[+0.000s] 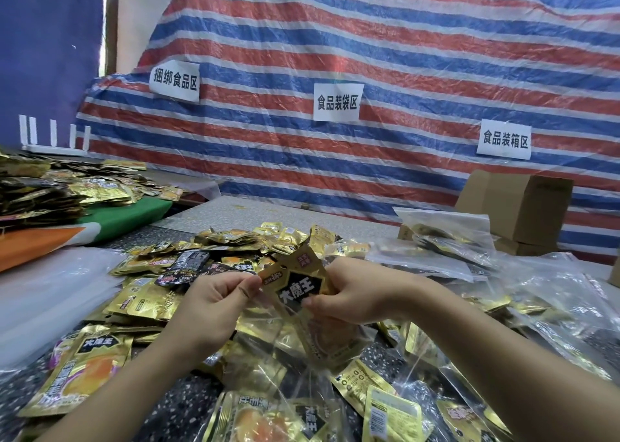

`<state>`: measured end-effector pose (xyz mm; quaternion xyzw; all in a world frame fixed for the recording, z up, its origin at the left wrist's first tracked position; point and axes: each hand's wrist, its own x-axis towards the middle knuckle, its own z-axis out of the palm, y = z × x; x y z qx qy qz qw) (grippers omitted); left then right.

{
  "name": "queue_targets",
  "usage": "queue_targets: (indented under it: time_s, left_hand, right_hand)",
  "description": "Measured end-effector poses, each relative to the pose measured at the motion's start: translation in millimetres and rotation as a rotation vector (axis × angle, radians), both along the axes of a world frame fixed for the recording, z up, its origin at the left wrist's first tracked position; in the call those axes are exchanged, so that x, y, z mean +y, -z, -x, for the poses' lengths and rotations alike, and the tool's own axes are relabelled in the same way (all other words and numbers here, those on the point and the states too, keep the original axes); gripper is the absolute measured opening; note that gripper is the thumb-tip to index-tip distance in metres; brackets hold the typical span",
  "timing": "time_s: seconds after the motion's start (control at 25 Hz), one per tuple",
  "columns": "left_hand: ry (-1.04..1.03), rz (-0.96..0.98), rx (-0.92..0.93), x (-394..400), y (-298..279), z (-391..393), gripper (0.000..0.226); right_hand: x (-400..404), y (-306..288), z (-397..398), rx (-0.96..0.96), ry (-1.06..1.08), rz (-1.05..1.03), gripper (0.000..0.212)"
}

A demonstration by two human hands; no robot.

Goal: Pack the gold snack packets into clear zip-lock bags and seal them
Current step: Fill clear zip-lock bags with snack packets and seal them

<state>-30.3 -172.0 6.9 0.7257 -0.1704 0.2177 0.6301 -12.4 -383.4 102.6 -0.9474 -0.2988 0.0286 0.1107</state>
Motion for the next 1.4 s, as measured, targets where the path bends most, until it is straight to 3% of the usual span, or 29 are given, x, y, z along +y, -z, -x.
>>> queue_targets:
  time_s: [0.36, 0.84, 0.92, 1.24, 1.4]
  left_hand:
    - [-0.088, -0.063, -0.076, -8.4, -14.7, 8.2, 0.021]
    - [-0.23, -0.158, -0.139, -32.7, -34.3, 13.1, 0.029]
    - [-0.257, -0.193, -0.198, -39.0, -43.1, 15.6, 0.029]
    - [-0.301, -0.051, -0.199, -41.7, -73.4, 15.2, 0.03]
    - [-0.176, 0.164, -0.157, -43.2, -93.6, 19.1, 0.029]
  right_hand:
    - [7.5, -16.0, -0.5, 0.072, -0.026, 0.208, 0.024]
    - [28.5, -28.3, 8.1, 0.121, 0.027, 0.455, 0.02]
    - [29.4, -35.5, 10.5, 0.116, 0.009, 0.497, 0.005]
    - [2.9, -66.4, 20.5, -0.151, 0.019, 0.244, 0.044]
    - [-3.1, -84.3, 34.2, -0.144, 0.05, -0.073, 0.064]
